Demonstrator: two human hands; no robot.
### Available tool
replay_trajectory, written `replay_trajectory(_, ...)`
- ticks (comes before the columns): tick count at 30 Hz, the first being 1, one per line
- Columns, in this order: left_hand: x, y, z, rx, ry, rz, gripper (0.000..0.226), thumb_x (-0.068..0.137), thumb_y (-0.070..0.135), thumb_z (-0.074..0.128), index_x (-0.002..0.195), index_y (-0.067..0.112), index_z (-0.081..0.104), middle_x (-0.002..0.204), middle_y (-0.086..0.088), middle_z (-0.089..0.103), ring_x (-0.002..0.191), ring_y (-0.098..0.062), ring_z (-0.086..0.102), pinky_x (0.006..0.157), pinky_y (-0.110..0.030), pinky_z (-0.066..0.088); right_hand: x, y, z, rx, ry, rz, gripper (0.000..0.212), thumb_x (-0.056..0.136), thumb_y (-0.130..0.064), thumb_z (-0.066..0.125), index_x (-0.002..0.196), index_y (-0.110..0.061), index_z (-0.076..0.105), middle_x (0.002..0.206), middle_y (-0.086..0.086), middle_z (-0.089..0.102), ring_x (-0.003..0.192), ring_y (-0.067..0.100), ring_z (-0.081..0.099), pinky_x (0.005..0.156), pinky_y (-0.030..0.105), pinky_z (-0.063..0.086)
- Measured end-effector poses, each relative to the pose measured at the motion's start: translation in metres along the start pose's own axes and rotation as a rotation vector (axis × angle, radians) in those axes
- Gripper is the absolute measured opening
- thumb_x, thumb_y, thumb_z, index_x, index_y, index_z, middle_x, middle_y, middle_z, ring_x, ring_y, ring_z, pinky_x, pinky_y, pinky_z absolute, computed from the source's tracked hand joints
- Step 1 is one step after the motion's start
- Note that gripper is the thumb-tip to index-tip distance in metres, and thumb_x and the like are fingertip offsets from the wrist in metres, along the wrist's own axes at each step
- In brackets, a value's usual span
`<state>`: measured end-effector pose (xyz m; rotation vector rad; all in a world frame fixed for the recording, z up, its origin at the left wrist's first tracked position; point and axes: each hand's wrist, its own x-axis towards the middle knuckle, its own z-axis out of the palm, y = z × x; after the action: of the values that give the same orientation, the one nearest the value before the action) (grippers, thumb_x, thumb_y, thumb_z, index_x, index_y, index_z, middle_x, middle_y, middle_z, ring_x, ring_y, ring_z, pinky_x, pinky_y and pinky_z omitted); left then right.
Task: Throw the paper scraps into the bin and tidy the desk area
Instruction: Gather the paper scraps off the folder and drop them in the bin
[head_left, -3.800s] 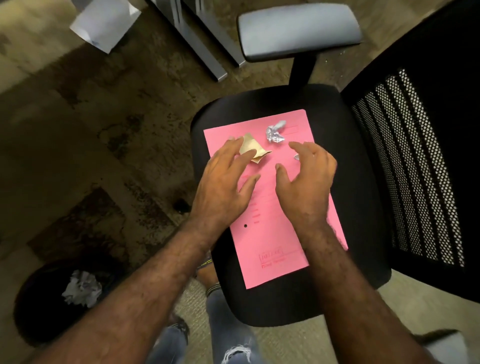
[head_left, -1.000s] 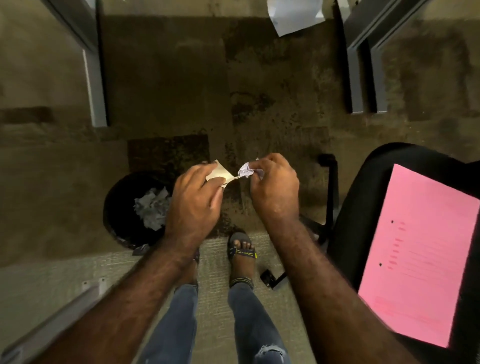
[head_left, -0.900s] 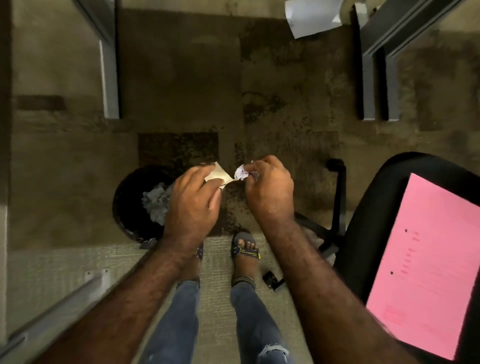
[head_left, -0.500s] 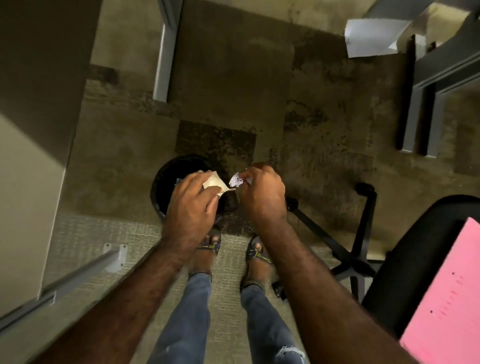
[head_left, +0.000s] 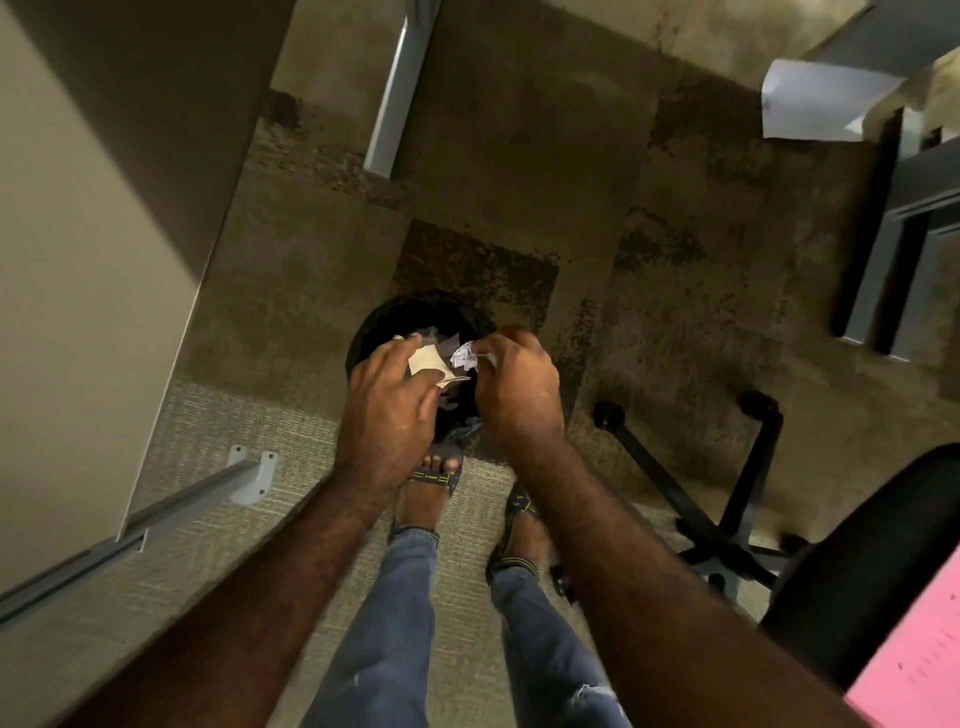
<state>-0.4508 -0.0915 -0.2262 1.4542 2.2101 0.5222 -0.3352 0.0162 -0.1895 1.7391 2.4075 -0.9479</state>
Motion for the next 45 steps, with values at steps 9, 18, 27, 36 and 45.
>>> replay_trajectory(9, -0.002, -0.005, 0.003, 0.065, -0.002, -0.069, 0.027, 0.091, 0.012, 0.073, 0.118, 0.01, 0.075, 0.151, -0.022, 0.054, 0.141, -0.043, 0.049, 0.109, -0.062, 0.045, 0.003, 0.003, 0.005, 0.101, -0.084, 0.009, 0.036, 0.092, -0.013, 0.057, 0.124, -0.021, 0.074, 0.118, 0.011, 0.069, 0.105, 0.031, 0.066, 0.085, 0.037, 0.055)
replay_trajectory(18, -0.001, 0.026, 0.017, 0.067, 0.013, 0.011, 0.027, 0.096, 0.017, 0.07, 0.121, 0.006, 0.073, 0.15, -0.022, 0.055, 0.139, -0.042, 0.05, 0.11, -0.059, 0.045, -0.008, 0.032, -0.016, 0.14, -0.006, 0.01, 0.032, 0.094, -0.019, 0.062, 0.124, -0.023, 0.07, 0.116, 0.006, 0.067, 0.103, 0.027, 0.066, 0.087, 0.037, 0.055)
replay_trajectory(27, 0.005, 0.093, 0.042, 0.033, -0.027, 0.119, 0.03, 0.096, 0.021, 0.071, 0.124, 0.009, 0.074, 0.151, -0.018, 0.057, 0.14, -0.039, 0.052, 0.113, -0.057, 0.043, -0.035, 0.092, -0.059, 0.191, 0.159, 0.065, 0.031, 0.097, -0.026, 0.064, 0.128, -0.021, 0.068, 0.123, -0.001, 0.063, 0.107, 0.02, 0.064, 0.085, 0.03, 0.05)
replay_trajectory(36, -0.001, 0.176, 0.074, 0.059, -0.071, 0.345, 0.03, 0.095, 0.023, 0.069, 0.12, 0.008, 0.074, 0.148, -0.018, 0.059, 0.138, -0.037, 0.054, 0.11, -0.053, 0.046, -0.068, 0.169, -0.106, 0.211, 0.357, 0.181, 0.031, 0.094, -0.029, 0.068, 0.124, -0.021, 0.069, 0.123, -0.003, 0.063, 0.112, 0.016, 0.063, 0.092, 0.032, 0.054)
replay_trajectory(45, -0.007, 0.256, 0.109, 0.041, -0.107, 0.519, 0.029, 0.093, 0.023, 0.075, 0.119, 0.01, 0.075, 0.146, -0.016, 0.061, 0.137, -0.035, 0.056, 0.109, -0.052, 0.048, -0.108, 0.243, -0.147, 0.175, 0.555, 0.345, 0.033, 0.09, -0.032, 0.068, 0.121, -0.019, 0.071, 0.126, 0.004, 0.065, 0.119, 0.025, 0.06, 0.1, 0.048, 0.05)
